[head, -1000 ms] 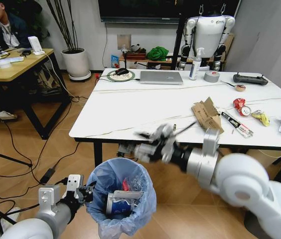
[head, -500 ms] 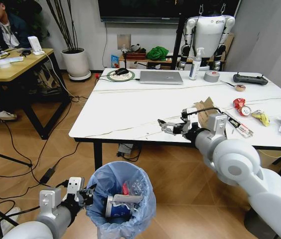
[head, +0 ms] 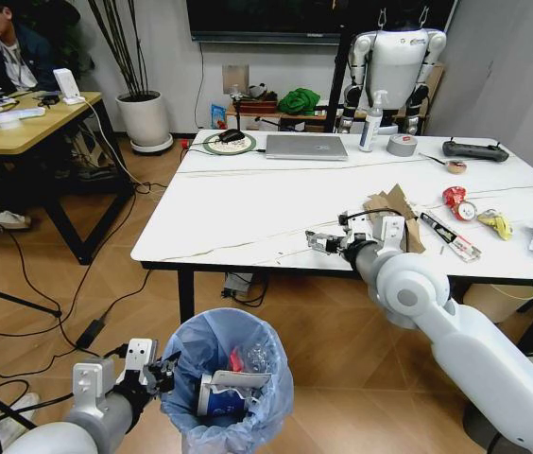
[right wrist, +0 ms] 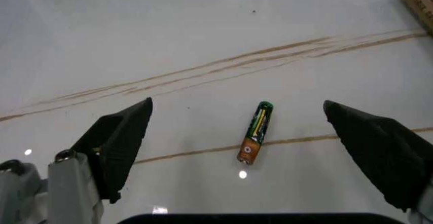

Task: Pick up the trash bin and place the trash from the table into it.

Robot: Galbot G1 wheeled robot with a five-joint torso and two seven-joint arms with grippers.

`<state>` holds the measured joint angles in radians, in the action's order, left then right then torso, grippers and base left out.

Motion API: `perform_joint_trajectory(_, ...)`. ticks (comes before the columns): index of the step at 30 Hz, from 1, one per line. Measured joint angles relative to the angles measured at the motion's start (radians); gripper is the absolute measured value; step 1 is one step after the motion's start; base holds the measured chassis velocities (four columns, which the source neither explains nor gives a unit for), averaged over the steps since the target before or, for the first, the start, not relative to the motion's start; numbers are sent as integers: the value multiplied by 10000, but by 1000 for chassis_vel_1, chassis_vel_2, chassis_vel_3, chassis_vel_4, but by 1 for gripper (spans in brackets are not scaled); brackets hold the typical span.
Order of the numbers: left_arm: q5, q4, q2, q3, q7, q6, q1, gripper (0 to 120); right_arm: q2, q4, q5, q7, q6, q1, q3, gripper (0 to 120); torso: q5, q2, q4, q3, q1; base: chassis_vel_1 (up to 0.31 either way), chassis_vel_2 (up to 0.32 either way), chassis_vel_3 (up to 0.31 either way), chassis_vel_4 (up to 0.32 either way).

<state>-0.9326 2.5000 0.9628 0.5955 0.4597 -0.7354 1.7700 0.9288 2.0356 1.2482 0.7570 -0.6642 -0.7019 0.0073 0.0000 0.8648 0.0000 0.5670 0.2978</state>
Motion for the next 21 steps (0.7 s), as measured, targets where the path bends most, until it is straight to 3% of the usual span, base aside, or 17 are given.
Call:
perform_joint_trajectory(5, -291, 0, -47, 14, 121, 0, -11, 0, -57, -11, -59, -52, -7, -116, -5, 75, 0, 0, 0, 0, 0, 0, 0, 0, 0)
perform_joint_trajectory(11, -579, 0, -70, 19, 195, 0, -44, 0, -66, 4, -152, -91, -8, -206, -110, 48, 0, 0, 0, 0, 0, 0, 0, 0, 0)
perform_joint_trajectory(13, -605, 0, -69, 14, 203, 0, -52, 0, -62, -9, -168, -90, -7, -207, -116, 46, 0, 0, 1, 0, 0, 0, 0, 0, 0)
perform_joint_trajectory(17, -696, 0, -105, 33, 226, 0, -76, 0, -68, -64, -204, -92, -5, -207, -118, 27, -1, 0, 0, -2, 0, 0, 0, 0, 0)
perform_joint_trajectory(19, -704, 0, -111, 36, 226, 0, -79, 0, -69, -70, -209, -92, -5, -208, -117, 26, 0, 0, 0, -2, 0, 0, 0, 0, 0)
perform_joint_trajectory(21, -745, 0, -135, 45, 229, 0, -114, 0, -74, -123, -295, -127, -1, -205, -122, 14, -1, 0, 0, -2, 0, 0, 0, 0, 0)
